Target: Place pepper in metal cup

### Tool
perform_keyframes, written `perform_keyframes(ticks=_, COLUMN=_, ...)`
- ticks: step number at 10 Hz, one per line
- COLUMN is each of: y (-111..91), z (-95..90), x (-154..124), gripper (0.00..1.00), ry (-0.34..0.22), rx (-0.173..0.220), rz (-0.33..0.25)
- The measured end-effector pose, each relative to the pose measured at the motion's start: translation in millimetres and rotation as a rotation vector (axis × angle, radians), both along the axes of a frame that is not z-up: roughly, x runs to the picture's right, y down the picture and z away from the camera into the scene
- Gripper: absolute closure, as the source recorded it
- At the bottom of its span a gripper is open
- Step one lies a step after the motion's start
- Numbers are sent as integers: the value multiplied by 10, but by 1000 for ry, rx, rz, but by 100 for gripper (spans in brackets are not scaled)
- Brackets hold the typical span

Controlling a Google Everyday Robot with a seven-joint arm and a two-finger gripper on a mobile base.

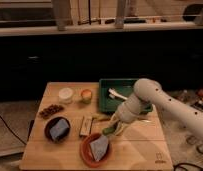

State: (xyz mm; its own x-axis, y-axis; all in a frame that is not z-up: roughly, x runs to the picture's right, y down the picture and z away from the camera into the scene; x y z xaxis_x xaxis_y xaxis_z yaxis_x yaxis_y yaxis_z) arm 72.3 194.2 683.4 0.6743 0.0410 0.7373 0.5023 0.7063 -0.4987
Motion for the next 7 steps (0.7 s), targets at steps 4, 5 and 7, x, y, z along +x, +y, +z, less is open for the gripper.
perform_keyframes(ticks=4, y=-63, z=9, x=66, gripper=100, ry=-29, rx=-26, rz=50)
perform_keyframes(ticks=5, y=-86, z=10, x=55, gripper=100, ry=-48, rx=-35, rz=62)
perform_keyframes(ticks=7, y=-120, z=16, x=56, gripper=100, ry=-81, rx=-53, rz=92)
